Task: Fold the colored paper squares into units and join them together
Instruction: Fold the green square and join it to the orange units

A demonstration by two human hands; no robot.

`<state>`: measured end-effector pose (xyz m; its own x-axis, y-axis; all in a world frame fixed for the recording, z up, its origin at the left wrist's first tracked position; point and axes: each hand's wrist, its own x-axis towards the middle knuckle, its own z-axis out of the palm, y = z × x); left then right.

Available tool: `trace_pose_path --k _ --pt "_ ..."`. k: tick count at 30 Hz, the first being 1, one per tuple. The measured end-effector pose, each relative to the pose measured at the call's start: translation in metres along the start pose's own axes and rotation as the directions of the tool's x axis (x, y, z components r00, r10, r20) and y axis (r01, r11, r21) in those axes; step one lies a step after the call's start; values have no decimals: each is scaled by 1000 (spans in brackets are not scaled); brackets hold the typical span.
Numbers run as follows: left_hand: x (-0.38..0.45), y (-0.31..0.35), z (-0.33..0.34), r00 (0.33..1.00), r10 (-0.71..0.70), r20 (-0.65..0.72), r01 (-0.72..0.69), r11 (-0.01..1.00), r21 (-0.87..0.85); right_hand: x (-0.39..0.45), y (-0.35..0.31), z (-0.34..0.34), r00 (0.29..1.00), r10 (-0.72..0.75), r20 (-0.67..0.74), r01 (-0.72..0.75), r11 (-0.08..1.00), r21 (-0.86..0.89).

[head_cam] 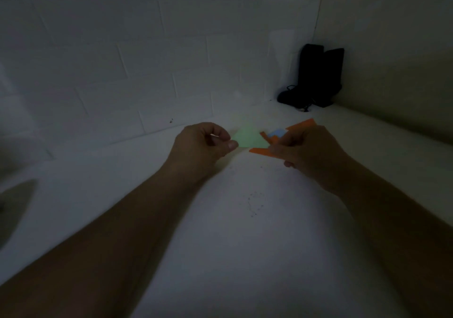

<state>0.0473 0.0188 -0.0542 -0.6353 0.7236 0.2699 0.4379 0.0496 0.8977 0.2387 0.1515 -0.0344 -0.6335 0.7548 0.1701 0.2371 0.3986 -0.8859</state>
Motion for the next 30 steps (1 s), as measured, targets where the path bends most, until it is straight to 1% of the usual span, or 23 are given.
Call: trace_pose_path --k 1,3,6,8,10,12,15,17,21,25,27,30 --pt "1 -3 0 1000 3 1 -3 1000 30 0 0 1 1000 5 20 -4 1000 -29" --pt "2 -5 3 1000 -17 -6 17 1000 -9 0 1 2 998 25 50 -23 999 -44" --pt "4 -4 2 997 -66 -35 62 993 -100 2 1 -1 995 66 73 -68 997 22" --pt "6 -4 -2 995 -86 -46 79 986 -145 4 2 -5 994 102 39 -104 993 48" --pt "8 -6 -4 995 -82 -48 75 988 -139 5 1 -5 992 124 -9 -124 992 23" --pt "7 -7 -4 998 -62 -32 59 992 -108 6 1 -2 994 108 -9 -108 994 -9" --pt "5 -7 -1 999 -43 -2 43 997 -69 5 3 5 999 27 27 -25 997 -70" --pt "4 -7 1 999 -32 10 32 999 -17 4 5 6 1000 -15 26 17 995 -94" --pt "5 -9 1 999 11 46 -18 987 157 5 11 3 999 -35 27 39 988 -147" --pt "3 -6 2 997 63 52 -78 933 352 12 21 8 998 -51 40 61 950 -307" --pt "4 -6 3 997 74 39 -83 918 387 15 23 11 997 -59 42 71 926 -370" --pt "8 -8 5 998 60 13 -60 902 427 18 25 14 998 -58 22 62 922 -382"
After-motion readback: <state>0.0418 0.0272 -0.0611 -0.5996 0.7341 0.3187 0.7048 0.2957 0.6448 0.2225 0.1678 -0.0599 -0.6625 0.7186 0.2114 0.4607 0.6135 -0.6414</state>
